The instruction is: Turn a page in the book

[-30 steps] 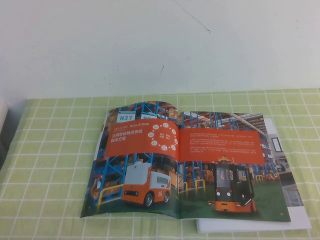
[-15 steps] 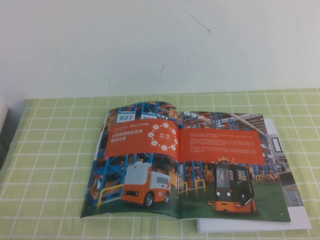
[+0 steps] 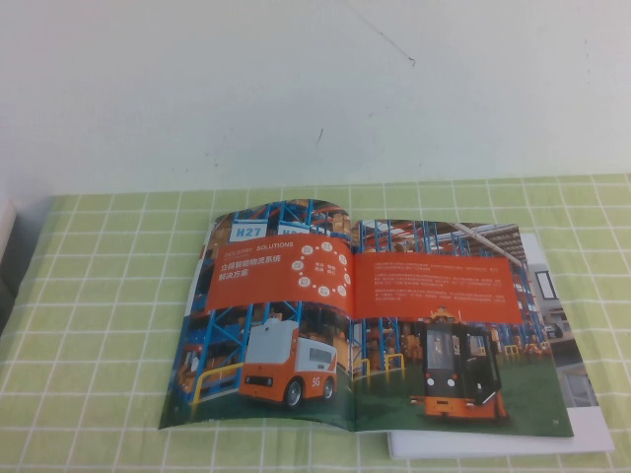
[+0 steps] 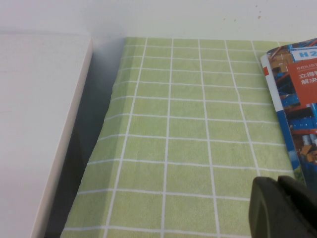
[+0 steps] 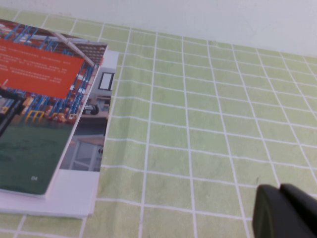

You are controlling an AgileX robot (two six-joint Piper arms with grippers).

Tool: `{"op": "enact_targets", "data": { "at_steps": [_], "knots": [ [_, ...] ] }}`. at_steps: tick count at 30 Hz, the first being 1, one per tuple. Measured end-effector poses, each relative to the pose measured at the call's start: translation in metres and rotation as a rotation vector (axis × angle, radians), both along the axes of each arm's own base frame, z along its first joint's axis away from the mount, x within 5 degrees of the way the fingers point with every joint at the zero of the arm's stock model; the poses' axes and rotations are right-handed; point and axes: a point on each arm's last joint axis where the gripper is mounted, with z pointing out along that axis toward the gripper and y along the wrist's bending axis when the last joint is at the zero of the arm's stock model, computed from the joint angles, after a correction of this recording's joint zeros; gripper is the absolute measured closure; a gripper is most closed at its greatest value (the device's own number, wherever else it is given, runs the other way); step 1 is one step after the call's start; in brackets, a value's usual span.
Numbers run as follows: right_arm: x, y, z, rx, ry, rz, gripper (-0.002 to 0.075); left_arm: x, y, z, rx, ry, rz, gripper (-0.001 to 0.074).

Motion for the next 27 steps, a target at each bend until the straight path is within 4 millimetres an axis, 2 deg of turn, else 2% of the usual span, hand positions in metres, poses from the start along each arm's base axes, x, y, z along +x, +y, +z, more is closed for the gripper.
{"op": "enact_targets", "data": {
  "at_steps": [21,24,27],
  "knots": [
    [0.000,0.001,0.000,0.022,-0.001,-0.001,0.0729,0.000,0.000,0.000,-0.006,-0.004,0.000,0.0739],
    [0.000,0.003,0.000,0.167,-0.009,-0.021,0.0729,0.000,-0.003,0.001,-0.100,-0.010,-0.003,0.0739],
    [0.000,0.012,0.000,0.512,-0.007,-0.051,0.0729,0.001,-0.009,0.003,-0.404,-0.032,0.005,0.0739]
  ]
}}
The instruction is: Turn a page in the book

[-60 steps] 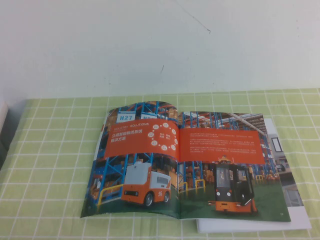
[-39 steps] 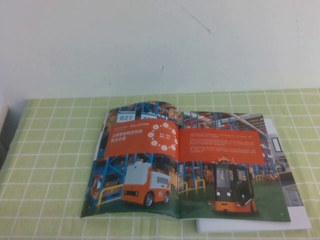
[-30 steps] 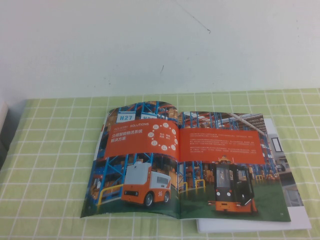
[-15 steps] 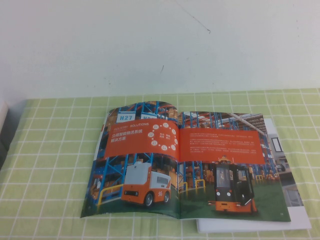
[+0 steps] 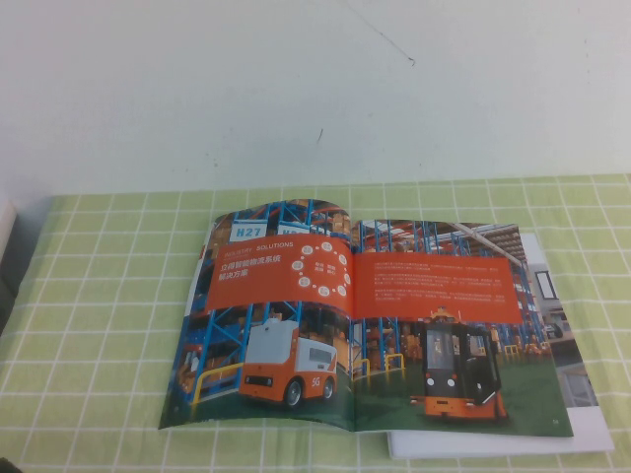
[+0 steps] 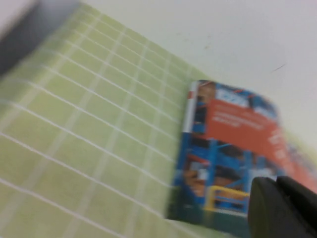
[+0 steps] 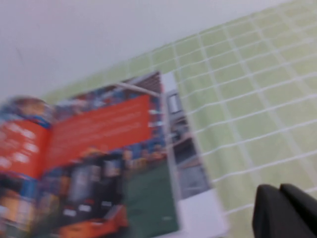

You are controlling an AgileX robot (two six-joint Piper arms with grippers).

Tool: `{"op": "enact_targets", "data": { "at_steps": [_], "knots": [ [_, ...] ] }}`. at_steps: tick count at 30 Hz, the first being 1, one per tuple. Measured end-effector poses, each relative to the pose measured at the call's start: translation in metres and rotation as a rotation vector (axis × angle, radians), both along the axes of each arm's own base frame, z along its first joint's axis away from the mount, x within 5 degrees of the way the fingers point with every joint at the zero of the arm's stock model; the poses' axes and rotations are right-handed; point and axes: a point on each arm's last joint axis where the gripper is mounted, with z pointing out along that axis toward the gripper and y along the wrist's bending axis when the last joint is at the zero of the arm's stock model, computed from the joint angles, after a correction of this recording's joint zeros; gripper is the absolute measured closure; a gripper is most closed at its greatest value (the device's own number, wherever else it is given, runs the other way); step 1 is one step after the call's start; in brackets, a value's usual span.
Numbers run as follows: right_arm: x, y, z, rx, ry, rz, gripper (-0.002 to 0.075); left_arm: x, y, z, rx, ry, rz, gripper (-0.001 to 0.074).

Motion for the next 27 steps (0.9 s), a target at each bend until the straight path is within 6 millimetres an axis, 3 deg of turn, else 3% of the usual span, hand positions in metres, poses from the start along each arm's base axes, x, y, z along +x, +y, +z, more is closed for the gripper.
{"op": "enact_targets", "data": {
  "at_steps": [3,7,18,23,27],
  "knots": [
    [0.000,0.009,0.002,0.386,0.017,-0.022,0.0729,0.000,-0.007,0.005,-0.372,-0.012,-0.001,0.0739],
    [0.000,0.015,0.004,0.593,0.028,-0.024,0.0729,0.001,-0.008,0.008,-0.499,-0.029,0.000,0.0739],
    [0.000,0.014,0.003,0.368,0.005,0.044,0.0729,0.001,-0.009,0.010,-0.541,-0.040,-0.005,0.0739],
    [0.000,0.017,0.005,0.270,-0.032,0.113,0.0729,-0.002,-0.018,0.011,-0.346,-0.041,-0.133,0.0739],
    [0.000,0.022,0.009,0.204,-0.080,0.194,0.0729,-0.004,-0.029,0.038,-0.147,-0.027,-0.304,0.0739]
  ]
}}
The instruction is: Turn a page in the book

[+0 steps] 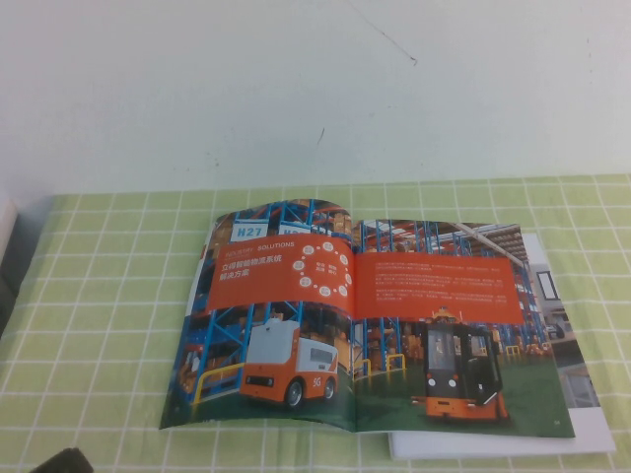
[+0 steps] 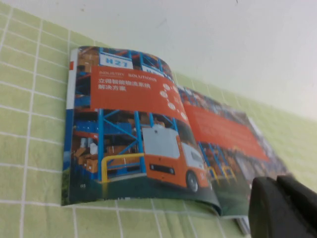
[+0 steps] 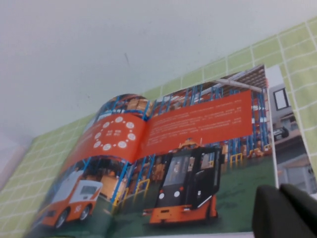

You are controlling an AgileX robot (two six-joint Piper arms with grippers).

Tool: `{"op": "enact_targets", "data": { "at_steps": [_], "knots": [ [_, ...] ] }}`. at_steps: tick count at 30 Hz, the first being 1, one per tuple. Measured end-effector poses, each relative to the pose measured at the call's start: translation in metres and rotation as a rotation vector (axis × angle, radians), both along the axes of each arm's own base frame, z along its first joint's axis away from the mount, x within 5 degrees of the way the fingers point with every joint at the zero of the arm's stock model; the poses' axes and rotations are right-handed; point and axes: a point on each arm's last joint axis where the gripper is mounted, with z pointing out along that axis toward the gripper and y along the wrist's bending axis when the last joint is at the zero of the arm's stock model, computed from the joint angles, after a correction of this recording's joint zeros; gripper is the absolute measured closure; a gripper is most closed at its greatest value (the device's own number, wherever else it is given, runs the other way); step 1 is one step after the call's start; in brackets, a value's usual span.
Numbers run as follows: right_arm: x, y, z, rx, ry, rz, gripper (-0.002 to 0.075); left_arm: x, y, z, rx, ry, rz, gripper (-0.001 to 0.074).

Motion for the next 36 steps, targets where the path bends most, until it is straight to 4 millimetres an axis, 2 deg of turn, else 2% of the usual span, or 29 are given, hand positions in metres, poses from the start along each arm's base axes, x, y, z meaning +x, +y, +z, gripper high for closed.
{"op": "enact_targets", "data": {
  "at_steps": [4,8,11,15,19,22,25,31,36],
  "knots": [
    [0.003,0.004,0.004,-0.097,0.006,0.072,0.0729,0.010,-0.004,0.038,0.216,0.065,-0.127,0.0739],
    [0.011,0.007,0.039,-0.319,-0.066,0.170,0.0729,0.033,-0.002,0.076,0.413,0.116,-0.211,0.0739],
    [0.019,0.008,0.065,-0.435,-0.130,0.212,0.0729,0.052,-0.002,0.102,0.502,0.086,-0.257,0.0739],
    [0.026,0.007,0.087,-0.392,-0.196,0.167,0.0729,0.082,-0.004,0.126,0.601,0.024,-0.293,0.0739],
    [0.029,0.003,0.094,-0.386,-0.243,0.110,0.0729,0.110,-0.010,0.142,0.593,-0.008,-0.299,0.0739],
    [0.034,0.006,0.094,-0.440,-0.218,0.159,0.0729,0.131,-0.019,0.141,0.555,0.022,-0.345,0.0739],
    [0.042,0.010,0.091,-0.533,-0.133,0.279,0.0729,0.149,-0.031,0.130,0.572,0.046,-0.415,0.0739],
    [0.070,0.008,0.082,-0.667,0.132,0.430,0.0729,0.186,-0.061,0.099,0.618,0.074,-0.467,0.0739],
    [0.092,0.007,0.083,-0.673,0.231,0.473,0.0729,0.209,-0.095,0.072,0.662,0.097,-0.536,0.0739]
  ]
}}
